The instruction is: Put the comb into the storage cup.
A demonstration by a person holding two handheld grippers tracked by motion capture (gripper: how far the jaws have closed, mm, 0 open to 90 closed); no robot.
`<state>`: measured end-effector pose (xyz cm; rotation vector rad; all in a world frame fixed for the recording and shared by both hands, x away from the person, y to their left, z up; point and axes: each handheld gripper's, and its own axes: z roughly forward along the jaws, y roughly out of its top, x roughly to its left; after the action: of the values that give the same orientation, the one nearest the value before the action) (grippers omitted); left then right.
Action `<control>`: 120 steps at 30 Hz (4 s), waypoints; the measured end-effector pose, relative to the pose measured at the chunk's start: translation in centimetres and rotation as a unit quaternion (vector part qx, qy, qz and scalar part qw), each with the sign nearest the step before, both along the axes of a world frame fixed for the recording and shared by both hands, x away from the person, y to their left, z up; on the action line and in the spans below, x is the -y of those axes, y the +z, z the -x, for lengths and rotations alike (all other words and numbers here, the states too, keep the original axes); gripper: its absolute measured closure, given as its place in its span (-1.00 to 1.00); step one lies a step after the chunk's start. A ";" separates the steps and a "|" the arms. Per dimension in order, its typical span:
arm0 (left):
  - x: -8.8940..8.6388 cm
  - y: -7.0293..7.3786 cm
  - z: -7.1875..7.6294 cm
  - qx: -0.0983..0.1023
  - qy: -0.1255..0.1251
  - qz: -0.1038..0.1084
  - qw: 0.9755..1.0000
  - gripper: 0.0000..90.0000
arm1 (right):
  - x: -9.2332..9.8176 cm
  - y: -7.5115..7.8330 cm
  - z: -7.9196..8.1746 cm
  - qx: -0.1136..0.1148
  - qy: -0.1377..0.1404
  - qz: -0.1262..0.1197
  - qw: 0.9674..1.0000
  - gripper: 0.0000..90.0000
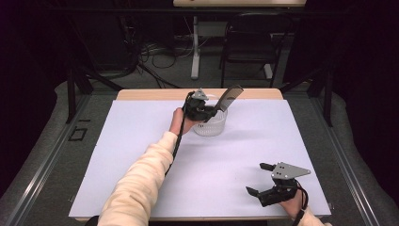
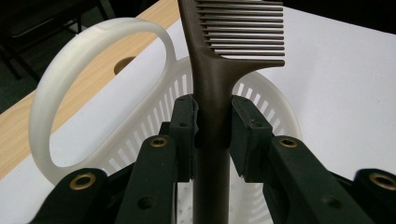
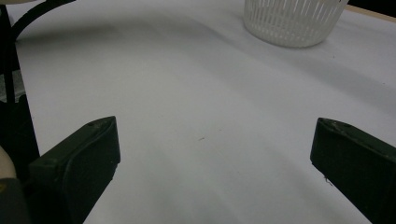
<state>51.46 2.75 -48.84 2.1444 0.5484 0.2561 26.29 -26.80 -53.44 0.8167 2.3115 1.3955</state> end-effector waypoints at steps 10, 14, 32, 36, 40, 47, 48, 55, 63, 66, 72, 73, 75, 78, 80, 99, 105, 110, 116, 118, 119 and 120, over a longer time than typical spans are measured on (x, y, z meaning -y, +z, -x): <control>0.1 -0.2 -0.1 0.003 -0.001 -0.010 1.000 0.60 | 0.0 0.0 0.0 -0.001 0.000 0.002 1.000 -0.97; 0.2 -0.2 -0.1 0.002 -0.003 -0.013 1.000 0.60 | 0.0 0.0 0.0 -0.002 0.000 0.001 1.000 -0.97; 0.0 1.1 0.6 0.012 -0.013 -0.008 1.000 0.00 | 0.0 0.0 0.0 -0.002 0.000 0.001 1.000 -0.97; -0.2 1.3 0.6 0.004 -0.004 -0.011 1.000 -0.17 | 0.0 0.0 0.0 -0.002 0.000 0.000 1.000 -0.97; -0.6 1.5 0.6 -0.003 -0.004 -0.008 1.000 -0.33 | -0.1 0.1 0.0 -0.002 0.002 0.001 1.000 -0.97; -1.1 2.4 1.1 0.002 -0.001 -0.007 1.000 -0.52 | -0.2 0.1 -0.1 -0.002 0.005 0.002 1.000 -0.97; -1.2 2.5 1.1 -0.001 0.000 -0.006 1.000 -0.56 | -0.2 0.1 -0.1 -0.002 0.005 0.002 1.000 -0.97; -1.7 2.5 1.4 -0.008 0.005 -0.013 1.000 -0.71 | -0.2 0.0 -0.1 -0.003 0.005 0.003 1.000 -0.97; -2.4 3.2 2.4 -0.010 0.005 -0.008 1.000 -0.95 | -0.2 0.0 -0.1 -0.002 0.004 0.004 1.000 -0.97; -2.9 3.3 2.9 -0.009 0.009 -0.005 1.000 -0.99 | -0.1 0.0 -0.1 -0.001 0.004 0.004 1.000 -0.97; -4.0 3.7 3.4 -0.005 0.016 -0.010 1.000 -0.99 | -0.2 0.0 -0.1 -0.002 0.004 0.004 1.000 -0.97; -4.2 3.8 3.5 -0.005 0.018 -0.007 1.000 -0.99 | -0.2 0.0 -0.1 -0.001 0.004 0.003 1.000 -0.97; -4.5 3.9 3.6 -0.005 0.019 -0.010 1.000 -1.00 | -0.2 0.0 -0.1 -0.001 0.003 0.003 1.000 -0.97; -4.8 3.9 3.9 -0.007 0.022 -0.011 1.000 -0.99 | -0.2 0.0 -0.1 -0.001 0.003 0.003 1.000 -0.97; -5.0 4.0 4.1 -0.007 0.021 -0.012 1.000 -1.00 | -0.2 0.0 -0.1 -0.001 0.003 0.003 1.000 -0.97; -7.9 3.8 5.7 -0.010 0.040 -0.027 0.999 -1.00 | -0.1 0.0 -0.1 -0.001 0.003 0.004 1.000 -0.97; -8.9 3.7 6.5 -0.012 0.046 -0.031 0.998 -1.00 | -0.2 0.1 0.0 -0.002 0.002 0.004 1.000 -0.97; -9.8 3.6 7.3 -0.012 0.051 -0.033 0.998 -1.00 | -0.2 0.1 -0.1 -0.003 0.001 0.004 1.000 -0.97; -10.8 3.5 8.3 -0.014 0.057 -0.040 0.997 -1.00 | -0.2 0.1 -0.1 0.001 -0.001 0.002 1.000 -0.98; -11.2 3.5 8.7 -0.012 0.060 -0.043 0.997 -1.00 | -0.1 0.1 -0.1 0.001 -0.002 0.001 1.000 -0.99; -11.3 3.5 8.9 -0.014 0.062 -0.042 0.997 -1.00 | -0.1 0.1 -0.1 0.001 -0.002 0.002 1.000 -0.99; -11.5 3.5 9.1 -0.012 0.064 -0.039 0.997 -1.00 | -0.1 0.1 -0.1 0.001 -0.003 0.001 1.000 -0.99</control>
<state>42.41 14.27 -45.30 2.1942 0.7004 0.3271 26.40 -26.67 -53.33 0.8201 2.3065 1.3916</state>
